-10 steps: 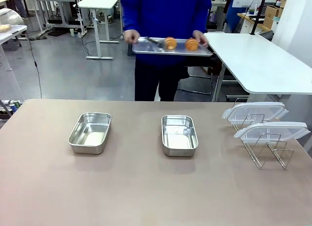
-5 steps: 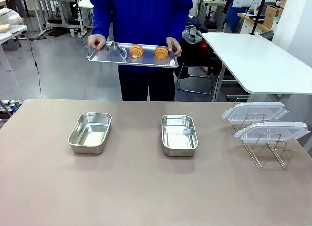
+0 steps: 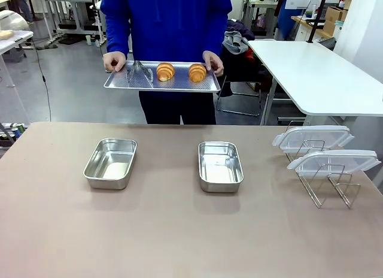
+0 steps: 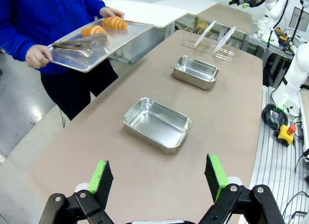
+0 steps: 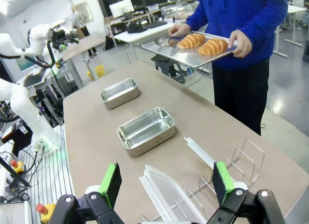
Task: Place the bread in airtight containers.
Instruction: Lift both Airtight Container.
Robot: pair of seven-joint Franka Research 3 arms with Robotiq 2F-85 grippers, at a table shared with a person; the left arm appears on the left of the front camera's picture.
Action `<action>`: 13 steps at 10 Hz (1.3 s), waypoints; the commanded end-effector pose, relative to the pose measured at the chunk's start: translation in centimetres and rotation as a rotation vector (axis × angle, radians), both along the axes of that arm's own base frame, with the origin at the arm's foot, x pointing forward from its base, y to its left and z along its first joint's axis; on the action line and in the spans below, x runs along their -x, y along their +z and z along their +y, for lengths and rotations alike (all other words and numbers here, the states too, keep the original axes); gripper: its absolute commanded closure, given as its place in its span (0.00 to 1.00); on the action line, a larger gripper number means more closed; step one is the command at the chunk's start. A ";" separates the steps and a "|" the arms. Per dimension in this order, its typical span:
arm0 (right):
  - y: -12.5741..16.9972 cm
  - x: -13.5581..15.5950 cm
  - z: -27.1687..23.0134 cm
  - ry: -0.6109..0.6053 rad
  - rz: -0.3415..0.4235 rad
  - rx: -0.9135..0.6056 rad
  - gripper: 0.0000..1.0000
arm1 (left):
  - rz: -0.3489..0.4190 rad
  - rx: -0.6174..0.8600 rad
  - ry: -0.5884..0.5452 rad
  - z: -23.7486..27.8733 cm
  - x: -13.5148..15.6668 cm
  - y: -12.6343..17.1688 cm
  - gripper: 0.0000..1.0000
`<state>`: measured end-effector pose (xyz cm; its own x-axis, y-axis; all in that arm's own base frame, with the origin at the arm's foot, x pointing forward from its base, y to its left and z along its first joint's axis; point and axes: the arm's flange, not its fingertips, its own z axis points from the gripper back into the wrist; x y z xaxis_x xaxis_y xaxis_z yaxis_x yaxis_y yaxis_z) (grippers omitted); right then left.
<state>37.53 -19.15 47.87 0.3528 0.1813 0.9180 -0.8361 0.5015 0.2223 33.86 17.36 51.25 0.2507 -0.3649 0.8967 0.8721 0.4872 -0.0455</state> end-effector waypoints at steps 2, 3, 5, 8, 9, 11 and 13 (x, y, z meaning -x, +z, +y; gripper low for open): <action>0.1 -0.3 0.0 0.003 -0.038 -0.012 0.00 | -0.029 0.016 -0.011 0.2 -0.3 0.2 0.00; 0.1 -0.3 0.0 0.003 -0.038 -0.012 0.00 | -0.029 0.016 -0.011 0.2 -0.3 0.2 0.00; 0.1 -0.3 0.0 0.003 -0.038 -0.012 0.00 | -0.029 0.016 -0.011 0.2 -0.3 0.2 0.00; 2.4 -3.3 7.8 -0.011 0.110 0.102 0.00 | 0.159 -0.102 0.016 -5.7 -3.8 3.6 0.00; 3.2 -4.7 12.1 -0.014 0.156 0.181 0.00 | 0.237 -0.152 0.047 -8.6 -5.9 5.1 0.00; 3.7 -6.4 20.6 -0.129 0.268 0.343 0.00 | 0.392 -0.277 0.250 -13.7 -10.4 6.9 0.00; 3.9 -7.0 27.5 -0.274 0.334 0.449 0.00 | 0.557 -0.379 0.408 -17.6 -12.7 7.8 0.00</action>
<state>44.44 7.36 52.26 0.5991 0.4023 0.6923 -0.6678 0.7280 0.1549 46.07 -0.33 58.40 0.6872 -0.4578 0.5640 0.6109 0.7843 -0.1077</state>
